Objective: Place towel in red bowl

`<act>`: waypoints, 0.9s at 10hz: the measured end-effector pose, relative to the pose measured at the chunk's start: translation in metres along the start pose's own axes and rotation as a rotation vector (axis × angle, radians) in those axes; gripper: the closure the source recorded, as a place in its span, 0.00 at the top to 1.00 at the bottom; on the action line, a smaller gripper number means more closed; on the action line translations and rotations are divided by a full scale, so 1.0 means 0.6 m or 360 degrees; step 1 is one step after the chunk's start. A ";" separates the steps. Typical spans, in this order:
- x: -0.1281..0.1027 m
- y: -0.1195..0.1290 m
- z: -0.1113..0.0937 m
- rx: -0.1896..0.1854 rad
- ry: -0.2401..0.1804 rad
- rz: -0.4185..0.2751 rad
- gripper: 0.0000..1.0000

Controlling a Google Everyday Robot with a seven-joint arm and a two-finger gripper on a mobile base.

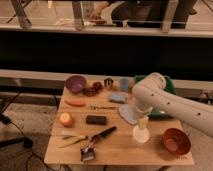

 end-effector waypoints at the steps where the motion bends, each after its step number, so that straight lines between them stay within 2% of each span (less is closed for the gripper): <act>1: 0.004 -0.011 -0.018 0.0021 0.0017 0.0007 0.80; 2: 0.013 -0.035 -0.039 0.0067 0.0032 0.0025 0.80; 4: 0.029 -0.070 -0.038 0.0152 0.0023 0.0035 0.80; 6: 0.040 -0.087 -0.030 0.0231 0.0014 0.0054 0.80; 7: 0.043 -0.091 -0.025 0.0256 0.0008 0.0074 0.80; 9: 0.047 -0.097 -0.010 0.0268 -0.0013 0.0118 0.80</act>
